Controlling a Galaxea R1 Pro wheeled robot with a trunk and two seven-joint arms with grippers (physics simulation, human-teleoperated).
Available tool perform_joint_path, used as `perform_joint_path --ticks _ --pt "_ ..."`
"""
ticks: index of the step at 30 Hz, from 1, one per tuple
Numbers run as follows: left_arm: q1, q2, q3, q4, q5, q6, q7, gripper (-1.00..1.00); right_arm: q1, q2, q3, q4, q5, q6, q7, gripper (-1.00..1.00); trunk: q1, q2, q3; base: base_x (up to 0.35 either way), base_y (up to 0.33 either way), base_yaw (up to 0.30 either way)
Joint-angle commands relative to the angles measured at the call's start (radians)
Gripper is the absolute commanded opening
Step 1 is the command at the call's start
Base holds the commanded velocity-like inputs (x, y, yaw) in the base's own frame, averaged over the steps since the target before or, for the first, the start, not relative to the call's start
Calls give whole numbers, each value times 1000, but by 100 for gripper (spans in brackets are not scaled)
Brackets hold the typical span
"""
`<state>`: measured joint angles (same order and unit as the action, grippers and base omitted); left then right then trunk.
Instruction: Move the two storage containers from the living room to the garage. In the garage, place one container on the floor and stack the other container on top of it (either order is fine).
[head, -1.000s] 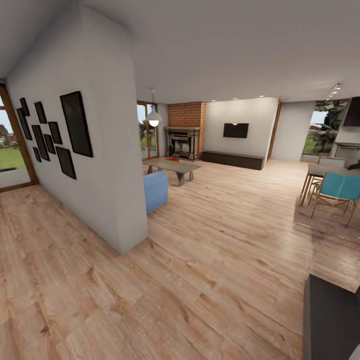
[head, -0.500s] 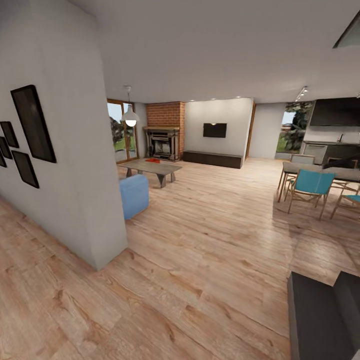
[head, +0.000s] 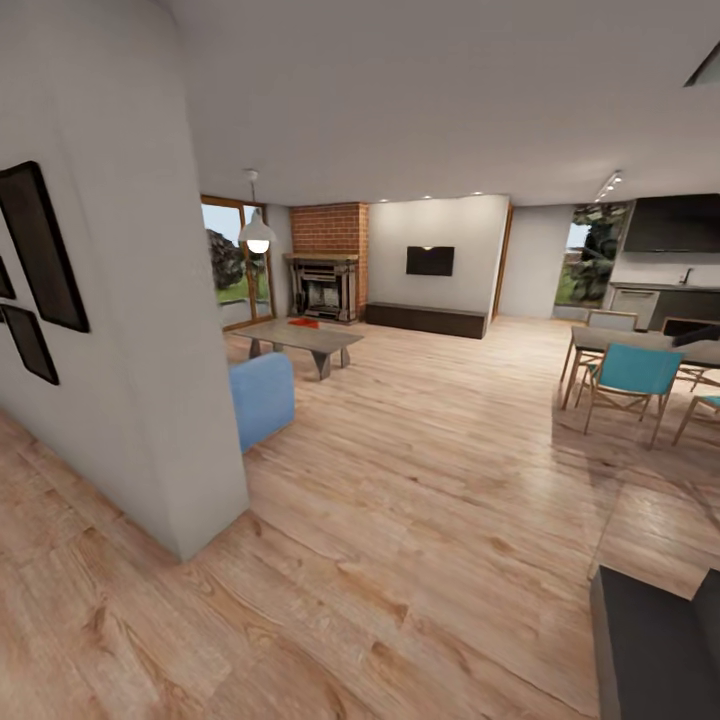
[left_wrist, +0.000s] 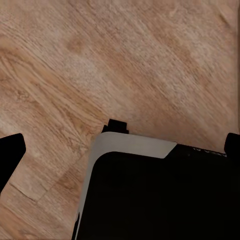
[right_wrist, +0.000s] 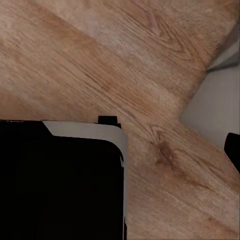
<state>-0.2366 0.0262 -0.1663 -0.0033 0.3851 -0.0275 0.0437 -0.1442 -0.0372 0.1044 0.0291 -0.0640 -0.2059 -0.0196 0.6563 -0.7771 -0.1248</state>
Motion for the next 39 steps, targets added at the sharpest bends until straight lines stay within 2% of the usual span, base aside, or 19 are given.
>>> perform_joint_path --ticks 1,8,25,39 --pt "-1 0 -9 0 8 -3 2 100 -2 0 8 3 -7 -6 -2 100 1 -1 -2 323 0 0" --pt "-1 0 -9 0 8 -3 3 100 -2 0 8 3 -7 -6 -2 100 1 -1 -2 323 0 -63" --pt "-1 0 -8 0 8 -2 2 100 -2 1 9 3 -6 -6 -2 100 1 -1 -2 323 0 -242" --pt "-1 0 -8 0 8 -3 2 100 -2 1 9 3 -5 -6 -2 100 1 -1 -2 323 0 -20"
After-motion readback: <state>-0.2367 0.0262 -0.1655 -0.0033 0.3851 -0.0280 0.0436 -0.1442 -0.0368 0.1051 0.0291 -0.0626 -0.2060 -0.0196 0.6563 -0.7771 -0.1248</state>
